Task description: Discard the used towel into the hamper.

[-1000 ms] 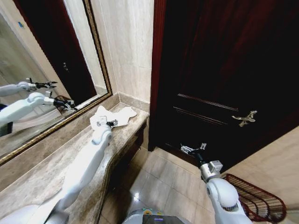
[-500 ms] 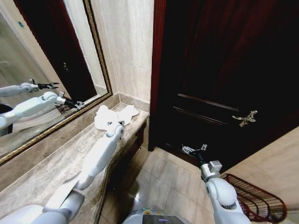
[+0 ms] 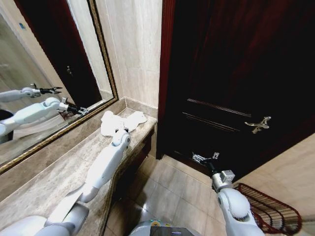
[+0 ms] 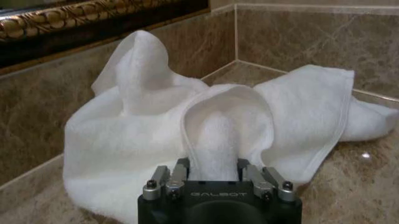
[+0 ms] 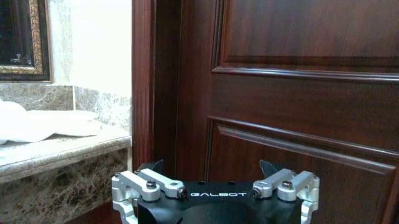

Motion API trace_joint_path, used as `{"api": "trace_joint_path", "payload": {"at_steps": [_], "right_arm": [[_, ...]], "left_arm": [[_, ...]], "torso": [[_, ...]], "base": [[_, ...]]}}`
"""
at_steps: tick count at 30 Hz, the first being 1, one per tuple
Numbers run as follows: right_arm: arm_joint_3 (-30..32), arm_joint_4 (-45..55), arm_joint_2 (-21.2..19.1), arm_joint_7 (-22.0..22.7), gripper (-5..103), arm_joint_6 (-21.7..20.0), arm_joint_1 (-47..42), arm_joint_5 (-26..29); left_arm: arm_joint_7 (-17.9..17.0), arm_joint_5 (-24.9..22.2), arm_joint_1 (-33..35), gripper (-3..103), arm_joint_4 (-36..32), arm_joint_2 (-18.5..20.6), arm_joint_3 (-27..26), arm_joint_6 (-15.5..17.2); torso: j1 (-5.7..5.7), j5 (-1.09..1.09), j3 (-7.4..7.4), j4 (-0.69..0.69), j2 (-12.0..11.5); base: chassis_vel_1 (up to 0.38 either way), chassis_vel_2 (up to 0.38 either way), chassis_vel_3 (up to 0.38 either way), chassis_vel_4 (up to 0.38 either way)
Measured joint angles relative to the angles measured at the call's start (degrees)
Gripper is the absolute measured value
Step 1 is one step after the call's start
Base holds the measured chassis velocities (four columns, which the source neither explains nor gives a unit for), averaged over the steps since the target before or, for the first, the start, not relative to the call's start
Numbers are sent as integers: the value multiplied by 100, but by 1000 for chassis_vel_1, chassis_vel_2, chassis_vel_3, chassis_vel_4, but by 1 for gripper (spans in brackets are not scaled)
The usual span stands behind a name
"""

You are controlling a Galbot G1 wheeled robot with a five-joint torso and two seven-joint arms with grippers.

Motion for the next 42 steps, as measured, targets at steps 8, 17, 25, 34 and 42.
{"api": "trace_joint_path", "payload": {"at_steps": [8,17,25,34,42], "right_arm": [[5,71,63,42,100,3,-21,11],[-26,146,112,56,100,68,-125,-57],[-52,311,125,117,100,-29,-81,-60],[-27,524,244,110,100,-31,-209,-59],[133,950,279,55,100,-96,-447,171]], "left_arm": [[391,613,327,24,-290,60,-163,-735],[1194,1493,1002,16,-902,351,-695,-1711],[1648,1798,1991,16,-2263,769,-1613,-1859],[1975,2164,3384,16,-3405,591,-2248,-2449],[2688,2965,4321,16,-3737,-453,-2490,-3642]], "torso": [[0,-1,0,0,-2],[-1,-1,-1,0,-3],[-1,-1,-2,2,-3],[-2,-1,-3,1,-3],[-2,0,-3,-1,-4]], "base": [[0,0,0,0],[0,0,0,0],[0,0,0,0],[0,0,0,0],[0,0,0,0]]}}
